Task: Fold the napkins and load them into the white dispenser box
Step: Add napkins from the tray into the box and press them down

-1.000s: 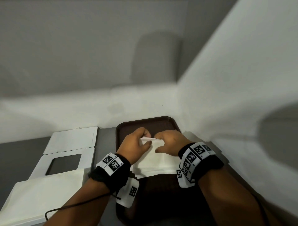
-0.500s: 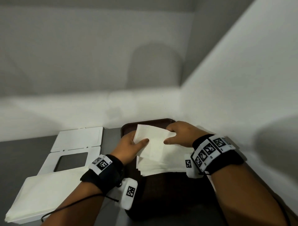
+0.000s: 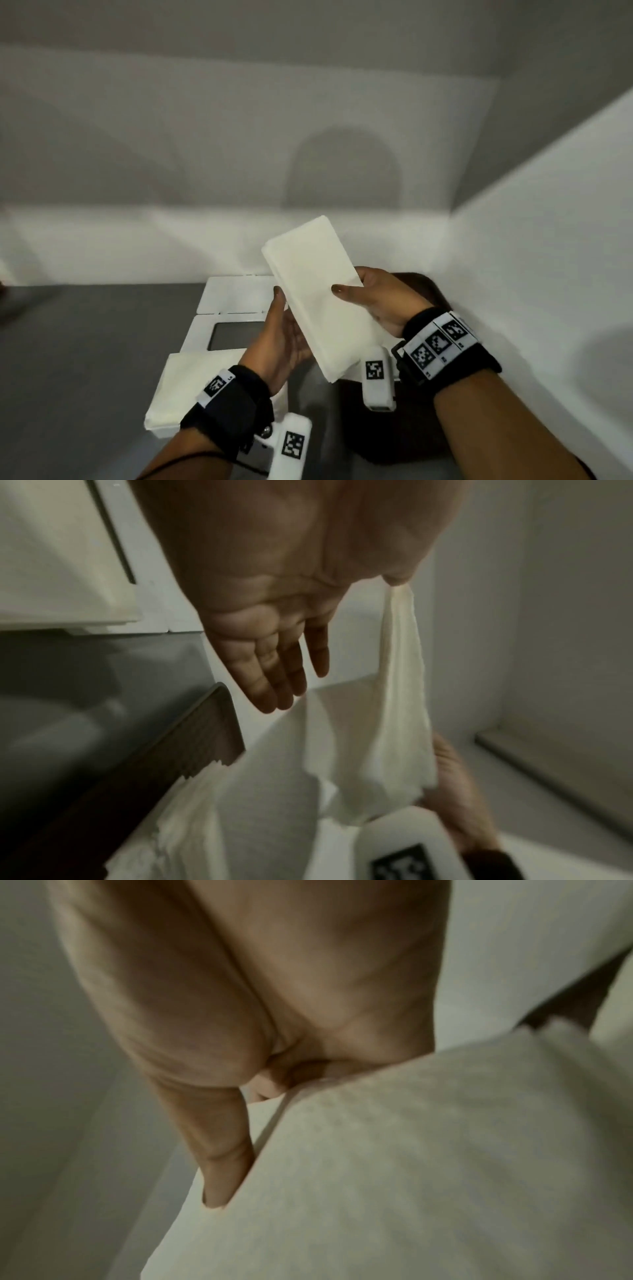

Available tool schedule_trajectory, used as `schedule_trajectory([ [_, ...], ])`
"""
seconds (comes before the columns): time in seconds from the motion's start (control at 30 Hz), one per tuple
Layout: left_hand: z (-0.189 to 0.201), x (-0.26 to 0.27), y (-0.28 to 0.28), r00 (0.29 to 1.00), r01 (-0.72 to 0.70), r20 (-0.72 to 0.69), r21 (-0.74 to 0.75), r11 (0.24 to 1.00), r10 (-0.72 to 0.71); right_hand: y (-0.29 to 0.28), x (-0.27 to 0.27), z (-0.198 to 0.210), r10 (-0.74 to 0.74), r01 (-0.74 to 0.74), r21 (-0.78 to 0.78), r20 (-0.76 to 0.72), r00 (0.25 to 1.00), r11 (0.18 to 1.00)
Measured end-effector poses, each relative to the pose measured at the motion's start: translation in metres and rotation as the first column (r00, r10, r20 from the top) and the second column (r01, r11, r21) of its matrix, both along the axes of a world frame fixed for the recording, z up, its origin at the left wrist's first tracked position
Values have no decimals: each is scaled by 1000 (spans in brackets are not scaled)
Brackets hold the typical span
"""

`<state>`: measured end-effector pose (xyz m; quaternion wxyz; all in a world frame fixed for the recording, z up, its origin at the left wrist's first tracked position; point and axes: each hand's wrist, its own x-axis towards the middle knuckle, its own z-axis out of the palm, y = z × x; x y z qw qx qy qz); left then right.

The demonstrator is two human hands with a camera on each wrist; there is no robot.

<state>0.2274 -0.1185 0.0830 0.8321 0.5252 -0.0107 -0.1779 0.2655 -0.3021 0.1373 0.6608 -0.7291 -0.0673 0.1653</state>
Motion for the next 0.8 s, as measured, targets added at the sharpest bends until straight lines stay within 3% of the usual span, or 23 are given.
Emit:
schedule_trajectory([
  [0.13, 6, -12, 43, 998, -52, -53, -253, 966, 39, 59, -11, -3, 65, -50, 176, -84, 994, 983],
  [0.33, 2, -25, 91, 998, -40, 39, -263, 964, 52, 118, -23, 3, 149, -96, 310, -152, 977, 946],
  [0.47, -10, -25, 126, 987, -59, -160, -372, 926, -2, 142, -32, 1, 125, -62, 334, -172, 977, 940],
  [0.57, -12, -29, 141, 976, -56, -215, -319, 946, -14, 156, -38, -2, 83, -9, 363, -188, 979, 932],
  [0.7, -16, -34, 150, 989, -14, -148, -196, 981, -16, 169, -41, -4, 49, 48, 399, -229, 972, 916],
  [0.8, -17, -29, 161, 981, -8, -190, -200, 980, -30, 170, -39, -6, 23, 91, 429, -253, 967, 899],
])
